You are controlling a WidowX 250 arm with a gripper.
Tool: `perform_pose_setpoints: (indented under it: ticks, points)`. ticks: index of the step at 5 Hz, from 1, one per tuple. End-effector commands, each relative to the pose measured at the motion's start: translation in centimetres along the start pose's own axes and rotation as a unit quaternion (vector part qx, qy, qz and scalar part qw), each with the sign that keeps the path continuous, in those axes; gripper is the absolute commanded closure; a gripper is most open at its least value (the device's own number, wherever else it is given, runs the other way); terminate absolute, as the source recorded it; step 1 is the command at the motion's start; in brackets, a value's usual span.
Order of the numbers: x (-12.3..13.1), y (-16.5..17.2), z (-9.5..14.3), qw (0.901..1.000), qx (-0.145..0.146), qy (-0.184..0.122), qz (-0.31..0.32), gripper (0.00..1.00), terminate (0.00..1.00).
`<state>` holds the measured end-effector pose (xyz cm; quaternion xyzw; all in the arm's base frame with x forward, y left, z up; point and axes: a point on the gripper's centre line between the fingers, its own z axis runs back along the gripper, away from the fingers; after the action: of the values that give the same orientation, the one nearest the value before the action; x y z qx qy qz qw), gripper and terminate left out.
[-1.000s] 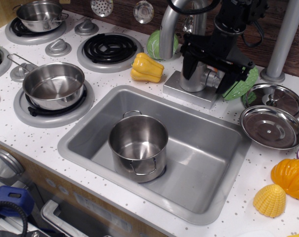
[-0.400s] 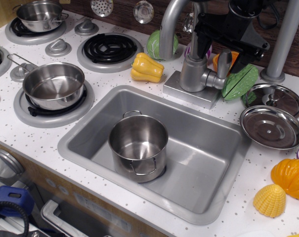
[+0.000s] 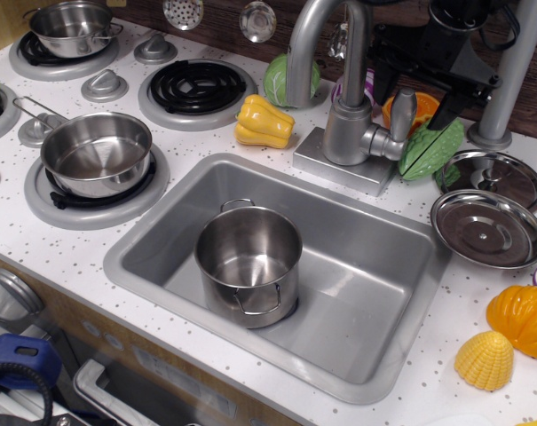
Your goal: Turn lever vertical to front
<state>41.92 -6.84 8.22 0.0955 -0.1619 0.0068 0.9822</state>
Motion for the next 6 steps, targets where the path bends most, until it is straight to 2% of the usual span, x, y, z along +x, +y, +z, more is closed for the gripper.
perform_pose_setpoints:
  ticks: [1, 2, 3, 4, 5, 6]
  points:
    - [0.7, 0.2, 2.2, 0.9998, -0.002, -0.011, 0.018, 1.00, 0.00]
    - [-0.1, 0.2, 2.1, 0.9997, -0.004, 0.000, 0.026, 1.00, 0.00]
    - [-1.6, -0.1, 3.1, 0.9979, -0.004, 0.056, 0.031, 1.00, 0.00]
    - [-2.7, -0.1, 2.7, 0.9950, -0.027, 0.088, 0.039, 1.00, 0.00]
    - [-3.2, -0.2, 1.7, 0.9941, -0.045, 0.091, 0.038, 1.00, 0.00]
    - [-3.8, -0.2, 0.1, 0.9946, -0.059, 0.078, 0.036, 1.00, 0.00]
